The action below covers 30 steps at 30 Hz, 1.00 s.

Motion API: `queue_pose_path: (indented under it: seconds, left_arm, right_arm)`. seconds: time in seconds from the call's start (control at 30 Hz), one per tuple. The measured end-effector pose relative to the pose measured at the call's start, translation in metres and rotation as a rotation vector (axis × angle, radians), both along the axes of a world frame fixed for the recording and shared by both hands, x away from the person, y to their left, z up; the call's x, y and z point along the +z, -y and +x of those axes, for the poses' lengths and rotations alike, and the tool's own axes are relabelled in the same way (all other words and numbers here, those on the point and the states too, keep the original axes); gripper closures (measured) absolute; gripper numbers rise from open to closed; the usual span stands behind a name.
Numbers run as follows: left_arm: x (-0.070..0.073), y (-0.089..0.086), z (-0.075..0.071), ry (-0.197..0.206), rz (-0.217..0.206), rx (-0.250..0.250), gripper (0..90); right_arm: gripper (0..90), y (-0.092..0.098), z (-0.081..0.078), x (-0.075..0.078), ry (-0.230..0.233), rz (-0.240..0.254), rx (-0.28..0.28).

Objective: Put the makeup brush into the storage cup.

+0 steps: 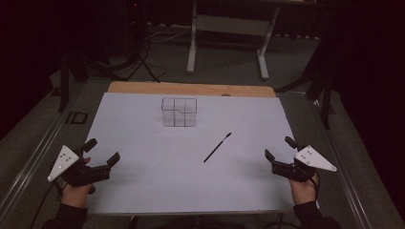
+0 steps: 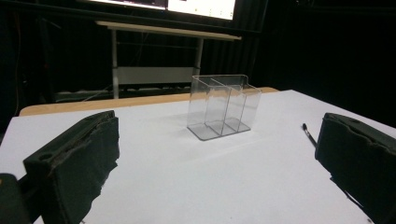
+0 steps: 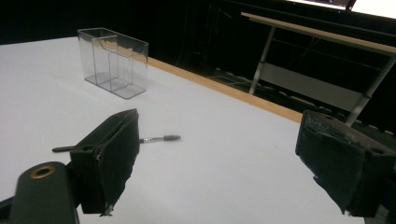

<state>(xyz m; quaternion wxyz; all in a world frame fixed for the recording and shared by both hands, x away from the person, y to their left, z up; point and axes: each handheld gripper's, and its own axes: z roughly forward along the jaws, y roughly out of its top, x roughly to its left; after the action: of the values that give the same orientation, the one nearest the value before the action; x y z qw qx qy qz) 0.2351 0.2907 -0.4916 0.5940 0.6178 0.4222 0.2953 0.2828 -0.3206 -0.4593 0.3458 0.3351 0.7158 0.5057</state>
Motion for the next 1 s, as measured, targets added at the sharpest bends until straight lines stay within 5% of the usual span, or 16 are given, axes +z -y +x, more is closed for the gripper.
queue_pose_path:
  seconds: [0.33, 0.73, 0.93, 1.0]
  left_arm:
    - [0.000, 0.002, 0.001, -0.002, -0.012, -0.018, 0.3]
    - [0.003, 0.003, 0.000, -0.005, -0.045, -0.012, 0.3]
    - [0.003, 0.003, 0.000, -0.009, -0.047, -0.014, 0.4]
    - [0.004, 0.004, -0.001, -0.005, -0.048, -0.016, 0.3]
  right_arm:
    - [11.0, -0.001, -0.004, 0.002, -0.053, 0.050, 0.046]
    - [10.4, -0.028, -0.016, 0.023, -0.085, -0.047, 0.099]
    - [10.0, -0.046, -0.012, 0.035, -0.143, -0.025, 0.147]
    - [10.0, -0.062, -0.007, 0.040, -0.148, -0.054, 0.141]
